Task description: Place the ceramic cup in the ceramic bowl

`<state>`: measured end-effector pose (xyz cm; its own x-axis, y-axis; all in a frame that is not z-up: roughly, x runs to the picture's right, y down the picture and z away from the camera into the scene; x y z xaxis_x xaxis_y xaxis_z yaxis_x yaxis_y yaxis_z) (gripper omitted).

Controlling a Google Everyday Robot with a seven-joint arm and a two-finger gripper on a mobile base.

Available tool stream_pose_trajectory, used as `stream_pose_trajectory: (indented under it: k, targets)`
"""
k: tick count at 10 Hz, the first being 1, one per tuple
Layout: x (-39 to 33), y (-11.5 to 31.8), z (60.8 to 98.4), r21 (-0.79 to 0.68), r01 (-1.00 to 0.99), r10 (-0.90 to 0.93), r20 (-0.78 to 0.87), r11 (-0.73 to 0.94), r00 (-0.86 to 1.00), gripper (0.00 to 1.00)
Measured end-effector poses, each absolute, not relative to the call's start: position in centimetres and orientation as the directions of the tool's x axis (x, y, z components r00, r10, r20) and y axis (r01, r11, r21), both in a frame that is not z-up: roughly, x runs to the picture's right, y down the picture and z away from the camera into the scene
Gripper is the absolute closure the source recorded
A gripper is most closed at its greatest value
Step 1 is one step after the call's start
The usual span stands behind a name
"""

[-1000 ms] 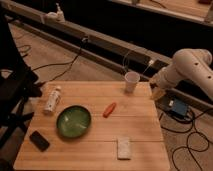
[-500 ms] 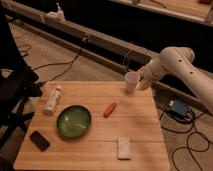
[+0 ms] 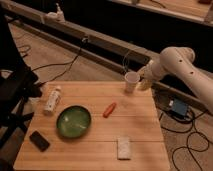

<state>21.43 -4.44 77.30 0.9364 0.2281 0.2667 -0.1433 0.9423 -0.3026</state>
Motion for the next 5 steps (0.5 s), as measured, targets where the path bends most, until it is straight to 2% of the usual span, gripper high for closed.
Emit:
stream_pose_trajectory:
  k: [5]
  targets:
    - [21.9, -7.1, 83.7, -0.305, -0.348, 0.438, 0.317, 0.887, 0.841, 0.35]
